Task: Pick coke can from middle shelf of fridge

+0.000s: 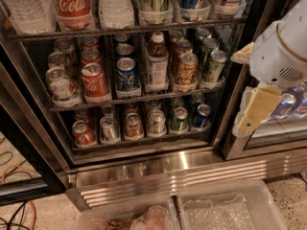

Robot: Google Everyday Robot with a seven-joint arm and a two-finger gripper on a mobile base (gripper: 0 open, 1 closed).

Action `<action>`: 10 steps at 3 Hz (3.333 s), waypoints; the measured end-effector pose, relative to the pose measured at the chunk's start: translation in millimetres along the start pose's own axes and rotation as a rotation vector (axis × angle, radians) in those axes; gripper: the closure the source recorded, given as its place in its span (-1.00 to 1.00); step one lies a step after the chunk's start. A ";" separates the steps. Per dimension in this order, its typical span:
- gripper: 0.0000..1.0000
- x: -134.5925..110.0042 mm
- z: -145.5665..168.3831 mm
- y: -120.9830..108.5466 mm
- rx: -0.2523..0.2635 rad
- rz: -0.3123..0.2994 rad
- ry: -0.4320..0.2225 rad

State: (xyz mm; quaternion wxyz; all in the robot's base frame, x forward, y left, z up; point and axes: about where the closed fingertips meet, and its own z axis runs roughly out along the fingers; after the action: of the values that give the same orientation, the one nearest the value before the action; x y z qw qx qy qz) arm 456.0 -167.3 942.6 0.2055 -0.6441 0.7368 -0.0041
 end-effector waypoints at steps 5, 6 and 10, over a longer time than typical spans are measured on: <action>-1.00 -62.8 71.7 22.4 -0.057 -0.039 -0.179; -1.00 -64.2 95.2 26.1 -0.057 0.023 -0.262; -1.00 -124.2 133.9 29.4 -0.020 0.089 -0.601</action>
Offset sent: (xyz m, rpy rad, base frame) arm -0.0072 0.0721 -0.0285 0.1156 0.0112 0.1670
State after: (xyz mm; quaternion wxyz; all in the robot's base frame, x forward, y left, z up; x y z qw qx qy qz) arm 480.1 -9.6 849.0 0.4079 -0.5855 0.6705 0.2029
